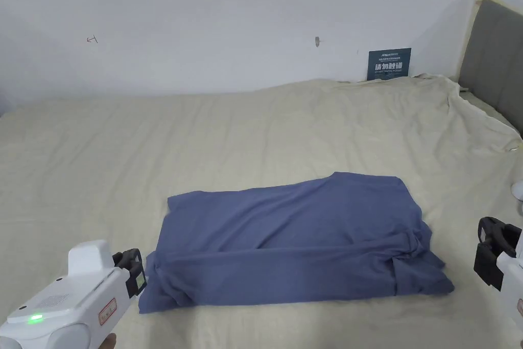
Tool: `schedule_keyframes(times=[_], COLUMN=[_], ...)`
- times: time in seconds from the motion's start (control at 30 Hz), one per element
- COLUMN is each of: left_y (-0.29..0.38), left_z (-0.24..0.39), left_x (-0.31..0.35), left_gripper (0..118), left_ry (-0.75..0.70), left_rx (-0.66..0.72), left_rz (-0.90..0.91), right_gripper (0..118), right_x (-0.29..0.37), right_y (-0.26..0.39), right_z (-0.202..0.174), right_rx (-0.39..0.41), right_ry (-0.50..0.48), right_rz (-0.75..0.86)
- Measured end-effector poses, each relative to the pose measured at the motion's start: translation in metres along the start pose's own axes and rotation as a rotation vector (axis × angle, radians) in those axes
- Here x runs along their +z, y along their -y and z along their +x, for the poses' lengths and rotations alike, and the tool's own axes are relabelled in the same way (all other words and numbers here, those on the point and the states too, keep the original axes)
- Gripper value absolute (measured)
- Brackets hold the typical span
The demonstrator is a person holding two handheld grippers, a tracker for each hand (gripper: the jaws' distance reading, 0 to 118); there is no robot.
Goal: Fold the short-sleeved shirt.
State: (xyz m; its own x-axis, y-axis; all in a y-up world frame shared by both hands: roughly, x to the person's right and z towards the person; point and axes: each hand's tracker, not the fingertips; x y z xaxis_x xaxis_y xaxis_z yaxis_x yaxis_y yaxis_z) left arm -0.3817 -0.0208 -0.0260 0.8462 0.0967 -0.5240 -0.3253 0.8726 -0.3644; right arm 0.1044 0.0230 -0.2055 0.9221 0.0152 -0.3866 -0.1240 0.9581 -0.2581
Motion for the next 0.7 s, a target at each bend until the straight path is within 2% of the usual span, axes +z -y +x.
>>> schedule_keyframes(times=[0.23,0.27,0.33,0.4,0.43,0.47,0.7], left_y=[-0.020,-0.023,-0.027,-0.023,-0.020,-0.015,0.028], left_z=[-0.008,-0.012,-0.016,-0.021,-0.023,-0.023,-0.026], left_x=[-0.039,-0.049,-0.073,-0.099,-0.109,-0.120,-0.153], left_gripper=[0,6,39,83,94,98,95], left_ry=[-0.019,-0.030,-0.035,-0.050,-0.061,-0.080,-0.158], left_rx=[0.042,0.060,0.081,0.110,0.097,0.083,0.113], left_rz=[-0.170,-0.202,-0.307,-0.387,-0.419,-0.445,-0.585], right_gripper=[0,0,0,0,0,0,0], right_x=[-0.016,-0.020,-0.026,-0.032,-0.034,-0.037,-0.056], right_y=[-0.003,-0.001,0.002,0.005,0.006,0.007,0.020], right_z=[-0.004,-0.005,-0.005,-0.007,-0.007,-0.007,0.000], right_rx=[-0.029,-0.031,-0.038,-0.048,-0.050,-0.054,-0.062], right_ry=[0.002,0.002,0.004,0.006,0.008,0.011,0.027], right_rz=[-0.010,-0.015,-0.025,-0.040,-0.046,-0.053,-0.106])
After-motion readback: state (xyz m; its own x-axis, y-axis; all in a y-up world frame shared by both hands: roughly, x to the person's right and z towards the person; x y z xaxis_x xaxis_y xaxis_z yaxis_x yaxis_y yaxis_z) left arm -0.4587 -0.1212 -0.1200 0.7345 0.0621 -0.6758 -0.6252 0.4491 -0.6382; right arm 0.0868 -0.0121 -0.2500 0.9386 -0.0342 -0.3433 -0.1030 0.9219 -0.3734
